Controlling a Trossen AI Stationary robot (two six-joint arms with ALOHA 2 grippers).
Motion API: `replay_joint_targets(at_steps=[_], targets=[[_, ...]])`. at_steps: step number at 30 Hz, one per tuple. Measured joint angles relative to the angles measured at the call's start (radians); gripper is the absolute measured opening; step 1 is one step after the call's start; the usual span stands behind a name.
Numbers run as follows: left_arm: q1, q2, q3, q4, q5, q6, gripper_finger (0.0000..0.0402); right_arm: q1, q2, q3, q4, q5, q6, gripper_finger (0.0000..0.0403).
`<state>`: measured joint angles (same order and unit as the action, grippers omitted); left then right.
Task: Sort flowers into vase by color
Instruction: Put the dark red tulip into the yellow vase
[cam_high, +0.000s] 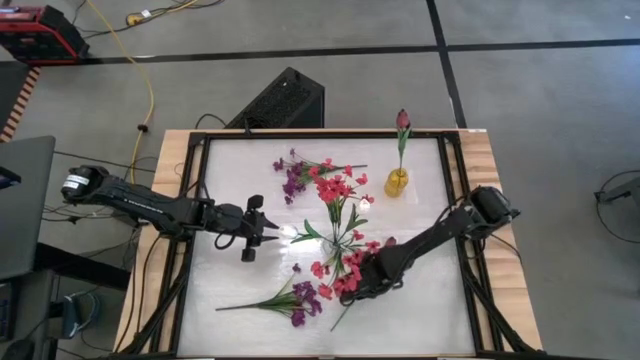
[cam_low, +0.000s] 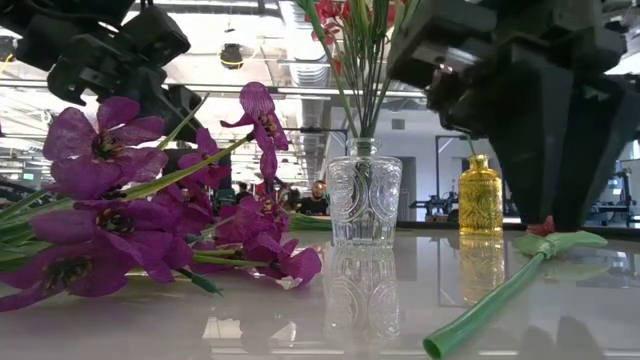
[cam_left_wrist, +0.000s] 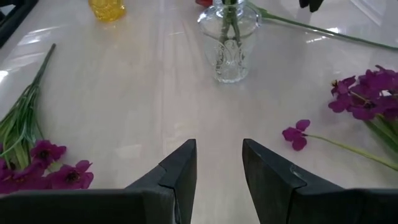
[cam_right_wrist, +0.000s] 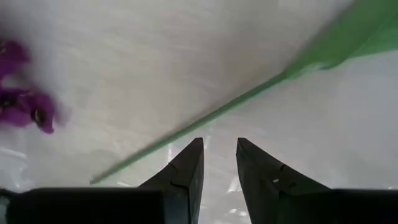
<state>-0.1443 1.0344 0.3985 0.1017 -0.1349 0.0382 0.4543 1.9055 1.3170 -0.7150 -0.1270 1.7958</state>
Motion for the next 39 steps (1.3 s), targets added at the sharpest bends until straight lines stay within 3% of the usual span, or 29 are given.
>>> replay_joint_targets(at_steps=[9, 21, 28, 32, 37, 39], targets=[[-0.006, 0.000, 0.000, -0.015, -0.001, 0.002, 0.0119, -0.005, -0.015, 0.000, -0.105, 0.148, 0.124, 0.0121], [-0.006, 0.000, 0.000, -0.041, -0.002, 0.002, 0.0119, 0.009, 0.054, 0.000, -0.072, 0.152, 0.145, 0.0121], [-0.007, 0.000, 0.000, -0.046, -0.002, -0.007, 0.0119, 0.010, 0.119, 0.005, -0.040, 0.086, 0.163, 0.0120], [-0.007, 0.000, 0.000, -0.051, -0.002, -0.008, 0.0119, 0.022, 0.109, 0.006, -0.114, 0.127, 0.178, 0.0094], [-0.007, 0.000, 0.000, -0.062, -0.002, -0.008, 0.0119, 0.040, 0.073, 0.002, -0.229, 0.204, 0.259, 0.0021], [-0.007, 0.000, 0.000, -0.062, -0.002, -0.008, 0.0119, 0.049, 0.053, -0.004, -0.306, 0.251, 0.285, 0.0015]])
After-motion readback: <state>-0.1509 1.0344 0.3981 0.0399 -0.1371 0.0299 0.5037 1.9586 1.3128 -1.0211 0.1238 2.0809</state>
